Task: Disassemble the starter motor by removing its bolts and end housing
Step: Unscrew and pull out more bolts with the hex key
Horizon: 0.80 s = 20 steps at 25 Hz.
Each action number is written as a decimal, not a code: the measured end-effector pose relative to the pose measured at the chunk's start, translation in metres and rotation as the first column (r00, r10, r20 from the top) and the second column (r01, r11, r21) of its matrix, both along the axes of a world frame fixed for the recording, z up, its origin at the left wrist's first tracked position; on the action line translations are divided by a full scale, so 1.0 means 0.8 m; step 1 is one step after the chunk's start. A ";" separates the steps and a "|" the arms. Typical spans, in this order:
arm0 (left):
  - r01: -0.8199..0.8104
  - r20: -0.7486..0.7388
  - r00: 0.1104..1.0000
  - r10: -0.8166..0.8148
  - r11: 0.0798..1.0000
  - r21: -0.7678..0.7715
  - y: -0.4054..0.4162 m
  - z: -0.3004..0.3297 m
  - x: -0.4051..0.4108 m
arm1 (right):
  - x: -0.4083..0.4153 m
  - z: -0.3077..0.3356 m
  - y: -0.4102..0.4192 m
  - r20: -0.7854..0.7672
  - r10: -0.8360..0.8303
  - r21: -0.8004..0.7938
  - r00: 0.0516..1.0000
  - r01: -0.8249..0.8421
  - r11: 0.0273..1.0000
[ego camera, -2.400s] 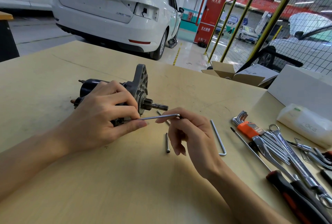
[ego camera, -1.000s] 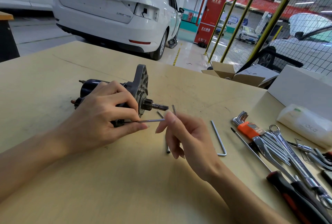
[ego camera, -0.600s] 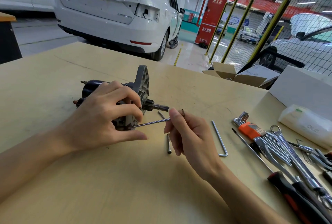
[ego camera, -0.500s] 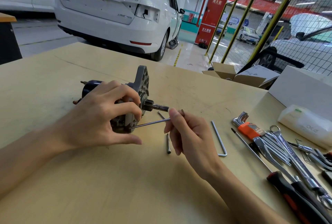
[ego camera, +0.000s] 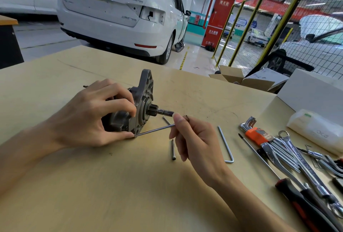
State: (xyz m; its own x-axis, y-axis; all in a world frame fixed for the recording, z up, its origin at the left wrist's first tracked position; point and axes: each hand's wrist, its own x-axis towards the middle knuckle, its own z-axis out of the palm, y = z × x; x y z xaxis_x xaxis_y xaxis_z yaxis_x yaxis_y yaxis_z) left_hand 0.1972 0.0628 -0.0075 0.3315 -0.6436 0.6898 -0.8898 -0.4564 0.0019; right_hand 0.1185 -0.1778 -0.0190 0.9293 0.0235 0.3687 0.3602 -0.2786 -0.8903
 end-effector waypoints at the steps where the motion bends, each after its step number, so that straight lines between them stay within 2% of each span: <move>1: 0.000 0.024 1.000 0.000 1.000 -0.009 -0.001 -0.001 0.000 | 0.000 0.000 0.000 0.000 -0.002 -0.002 1.000 0.002 1.000; 4: 0.006 0.071 0.997 -0.002 0.999 -0.050 -0.006 -0.004 -0.002 | -0.001 0.000 0.000 -0.001 -0.008 -0.004 1.000 0.008 1.000; 20: 0.058 0.122 0.992 -0.038 0.984 -0.169 -0.009 -0.006 -0.006 | -0.001 0.003 0.001 -0.023 -0.027 -0.001 0.999 0.027 1.000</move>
State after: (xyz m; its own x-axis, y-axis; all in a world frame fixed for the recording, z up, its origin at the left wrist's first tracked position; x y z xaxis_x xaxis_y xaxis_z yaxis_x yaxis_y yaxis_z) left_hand 0.1927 0.0556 -0.0120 0.2128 -0.5256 0.8237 -0.9093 -0.4151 -0.0300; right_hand 0.1176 -0.1769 -0.0166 0.9376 -0.0018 0.3476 0.3324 -0.2886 -0.8979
